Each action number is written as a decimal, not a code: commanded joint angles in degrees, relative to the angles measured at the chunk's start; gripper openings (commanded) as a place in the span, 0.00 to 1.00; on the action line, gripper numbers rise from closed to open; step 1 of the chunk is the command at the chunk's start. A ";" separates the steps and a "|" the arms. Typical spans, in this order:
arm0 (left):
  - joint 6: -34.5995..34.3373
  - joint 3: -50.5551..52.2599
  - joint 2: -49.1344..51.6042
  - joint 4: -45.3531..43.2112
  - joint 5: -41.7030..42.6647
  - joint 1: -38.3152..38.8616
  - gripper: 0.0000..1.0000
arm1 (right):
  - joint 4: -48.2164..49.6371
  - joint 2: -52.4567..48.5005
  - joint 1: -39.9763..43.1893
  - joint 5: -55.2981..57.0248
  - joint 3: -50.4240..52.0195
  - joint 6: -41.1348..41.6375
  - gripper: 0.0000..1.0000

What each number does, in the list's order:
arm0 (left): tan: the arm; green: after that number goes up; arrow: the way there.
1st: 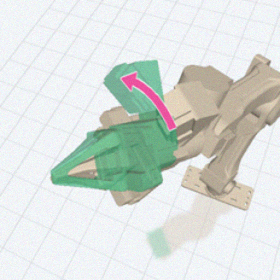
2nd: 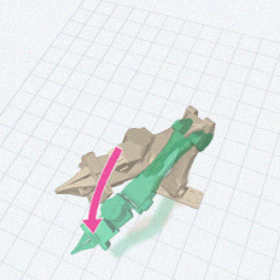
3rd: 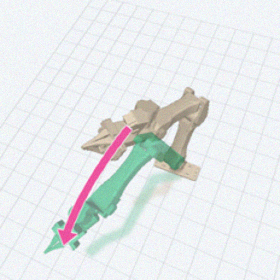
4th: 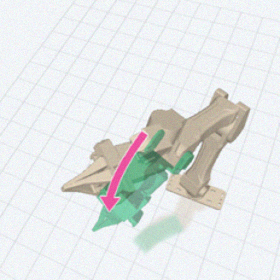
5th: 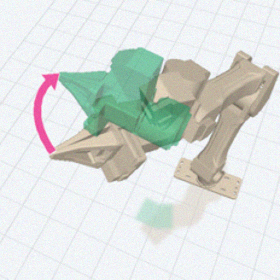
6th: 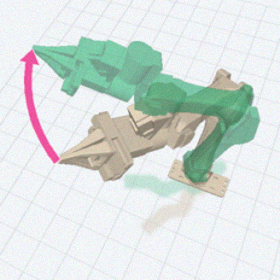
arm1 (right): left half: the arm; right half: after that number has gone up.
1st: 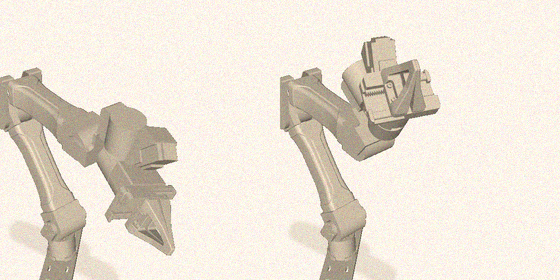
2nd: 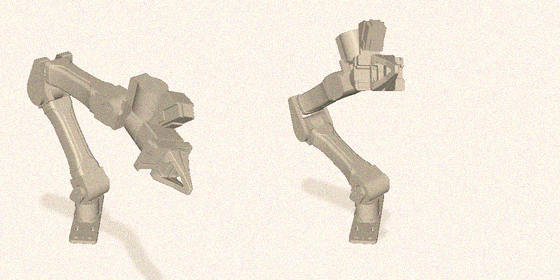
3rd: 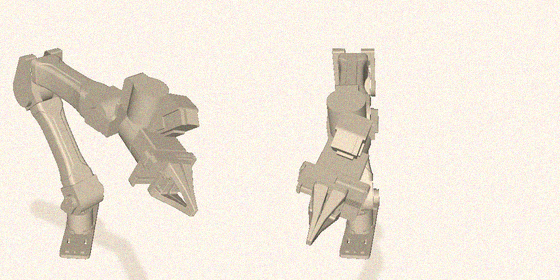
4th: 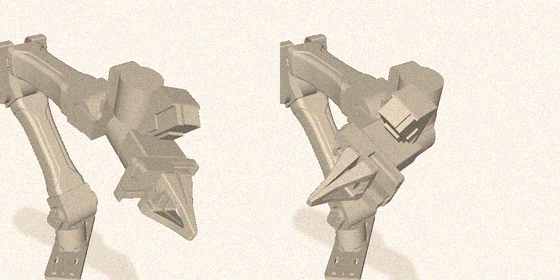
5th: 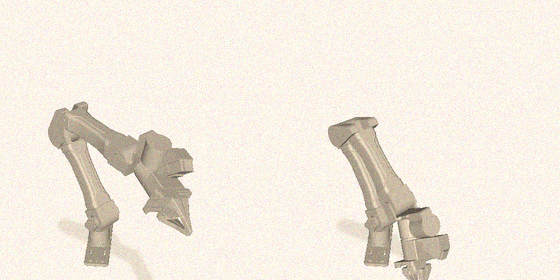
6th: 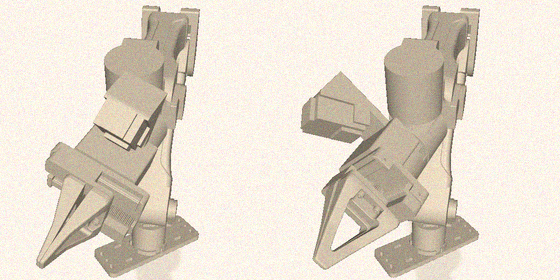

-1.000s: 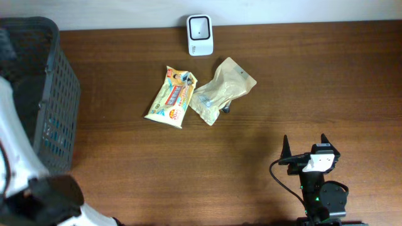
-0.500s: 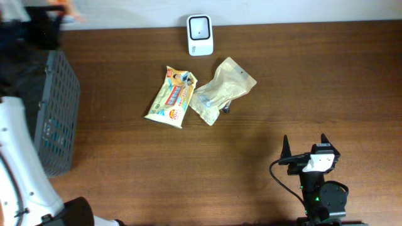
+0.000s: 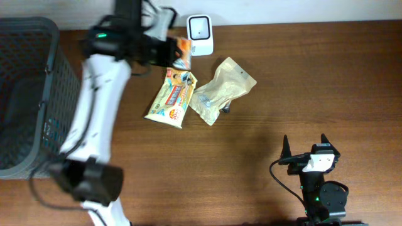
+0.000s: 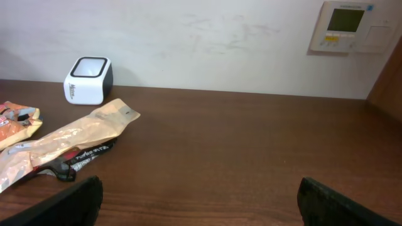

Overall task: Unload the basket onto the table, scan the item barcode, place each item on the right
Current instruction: 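Carry the orange tissue pack to the table and release it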

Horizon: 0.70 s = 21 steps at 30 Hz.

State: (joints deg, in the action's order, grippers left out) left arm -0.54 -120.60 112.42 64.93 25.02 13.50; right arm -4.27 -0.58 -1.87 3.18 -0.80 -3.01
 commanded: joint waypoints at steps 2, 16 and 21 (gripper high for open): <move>-0.28 -0.20 9.84 0.50 -10.75 5.25 0.00 | -0.22 0.39 -0.26 0.07 0.48 0.44 0.98; 0.52 -0.68 21.81 0.55 -18.82 10.10 0.54 | -0.22 0.39 -0.26 0.07 0.48 0.44 0.98; 0.52 -9.29 21.53 5.99 -16.39 9.75 0.71 | -0.22 0.39 -0.26 0.07 0.48 0.44 0.98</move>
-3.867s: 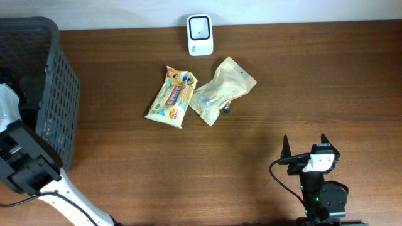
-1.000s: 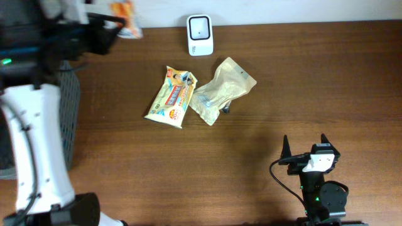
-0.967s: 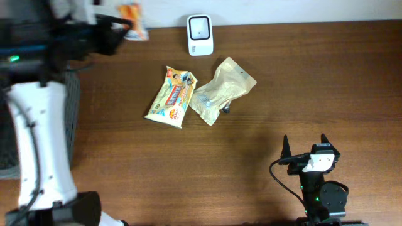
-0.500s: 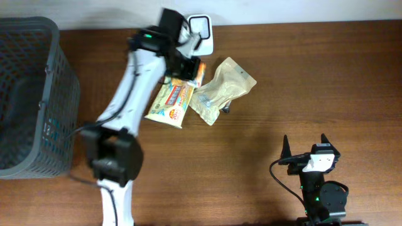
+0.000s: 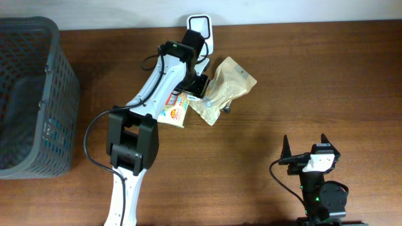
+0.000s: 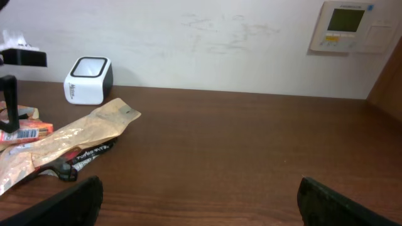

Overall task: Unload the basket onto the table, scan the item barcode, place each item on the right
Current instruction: 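Carry the orange tissue pack to the table and release it, then reach the left gripper into the basket and grasp the blue Listerine bottle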

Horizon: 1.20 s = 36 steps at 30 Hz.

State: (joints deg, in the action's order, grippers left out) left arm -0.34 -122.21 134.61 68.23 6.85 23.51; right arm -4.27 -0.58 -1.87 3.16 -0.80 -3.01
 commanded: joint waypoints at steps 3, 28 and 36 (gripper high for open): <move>0.33 -16.28 -0.70 7.32 4.17 -0.46 0.75 | -0.22 0.39 -0.26 0.09 0.48 0.44 0.98; -3.34 -56.81 -9.09 28.50 3.21 -45.05 0.99 | -0.22 0.39 -0.26 0.09 0.48 0.44 0.98; -6.75 -50.31 -9.25 28.50 1.90 -59.08 0.99 | -0.22 0.39 -0.26 0.09 0.48 0.44 0.98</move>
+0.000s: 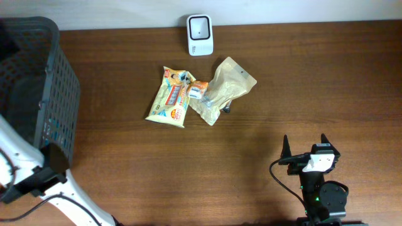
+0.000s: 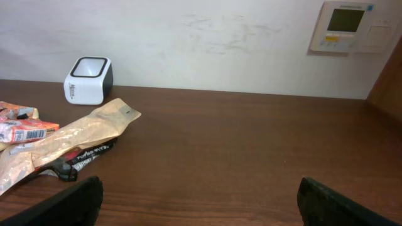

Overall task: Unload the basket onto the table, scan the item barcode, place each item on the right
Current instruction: 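Reach the left gripper into the basket and grasp the blue Listerine bottle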

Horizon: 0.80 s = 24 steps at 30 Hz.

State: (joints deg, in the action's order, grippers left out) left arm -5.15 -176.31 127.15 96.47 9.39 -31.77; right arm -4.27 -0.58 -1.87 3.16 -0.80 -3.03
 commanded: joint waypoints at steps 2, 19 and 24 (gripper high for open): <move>-1.95 8.00 -2.32 0.26 -0.63 -5.66 0.99 | -0.22 0.39 -0.26 0.09 0.48 0.46 0.98; -1.51 38.01 -5.27 0.07 -0.61 -7.39 0.99 | -0.22 0.39 -0.26 0.09 0.48 0.46 0.98; -1.51 46.77 -5.25 -1.38 0.04 -7.50 0.99 | -0.22 0.39 -0.26 0.09 0.48 0.46 0.98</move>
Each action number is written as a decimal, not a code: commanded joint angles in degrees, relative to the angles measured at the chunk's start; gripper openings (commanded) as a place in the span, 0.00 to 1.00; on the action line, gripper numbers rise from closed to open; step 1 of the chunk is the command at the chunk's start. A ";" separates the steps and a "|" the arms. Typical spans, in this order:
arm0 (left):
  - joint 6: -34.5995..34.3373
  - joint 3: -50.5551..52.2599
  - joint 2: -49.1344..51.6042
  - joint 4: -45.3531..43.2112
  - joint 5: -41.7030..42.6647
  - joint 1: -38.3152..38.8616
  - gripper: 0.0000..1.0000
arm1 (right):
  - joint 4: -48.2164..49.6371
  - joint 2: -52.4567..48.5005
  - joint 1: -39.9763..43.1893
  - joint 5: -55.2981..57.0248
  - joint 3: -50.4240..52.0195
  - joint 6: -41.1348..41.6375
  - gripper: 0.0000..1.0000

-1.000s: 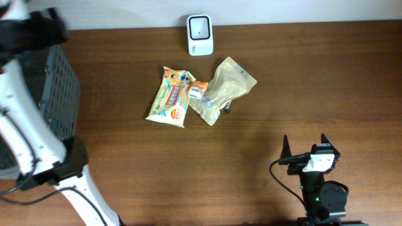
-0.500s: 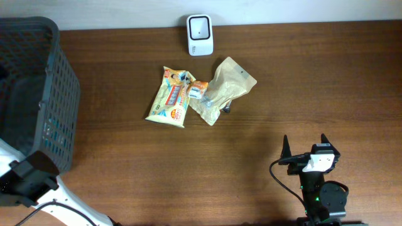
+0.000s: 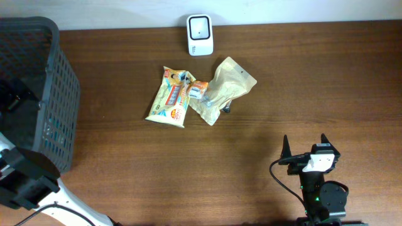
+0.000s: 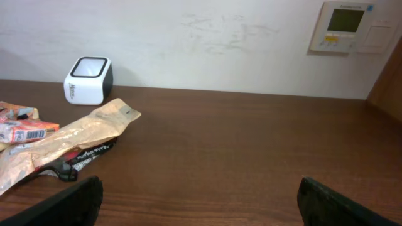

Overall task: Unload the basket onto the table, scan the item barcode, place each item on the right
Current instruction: 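Reach the left gripper into the basket and grasp the blue Listerine bottle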

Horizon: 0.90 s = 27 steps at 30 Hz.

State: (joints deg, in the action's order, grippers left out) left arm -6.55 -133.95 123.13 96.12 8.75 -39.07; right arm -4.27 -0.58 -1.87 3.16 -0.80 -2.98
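The white barcode scanner (image 3: 200,26) (image 4: 88,80) stands at the table's far edge. In front of it lie a yellow snack packet (image 3: 171,97), a small orange packet (image 3: 197,89) (image 4: 24,132) with its barcode label up, and a tan pouch (image 3: 223,89) (image 4: 69,139). My left arm (image 3: 24,182) is at the left edge by the basket. A dark part over the basket may be its gripper (image 3: 12,97), and its jaws do not show. My right gripper (image 3: 305,147) (image 4: 201,207) rests open near the front right, holding nothing.
A dark mesh basket (image 3: 59,81) fills the left end of the table. A black strap (image 4: 81,157) sticks out from under the tan pouch. A wall with a thermostat panel (image 4: 347,26) lies behind the table.
My left arm has shifted slightly at the left edge, beside the basket. The packets, pouch, scanner and right gripper are where they were.
My left gripper first held the small orange packet up beside the scanner. Then it was low over the packets by the tan pouch. After that the orange packet lay between the yellow packet and the pouch, and my left arm was back at the basket.
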 commanded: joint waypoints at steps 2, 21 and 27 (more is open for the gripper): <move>-0.09 8.02 -1.25 -2.71 5.27 -0.17 0.99 | -0.22 0.39 -0.26 0.09 0.48 0.42 0.98; -0.31 19.78 -1.36 -5.84 9.51 -0.87 0.99 | -0.22 0.39 -0.26 0.09 0.48 0.42 0.98; -0.33 19.43 -1.44 -4.52 11.91 -0.96 0.99 | -0.22 0.39 -0.26 0.09 0.48 0.42 0.98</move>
State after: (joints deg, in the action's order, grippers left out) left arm -6.74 -114.89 123.13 90.78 16.95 -40.01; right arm -4.27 -0.58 -1.87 3.16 -0.80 -2.98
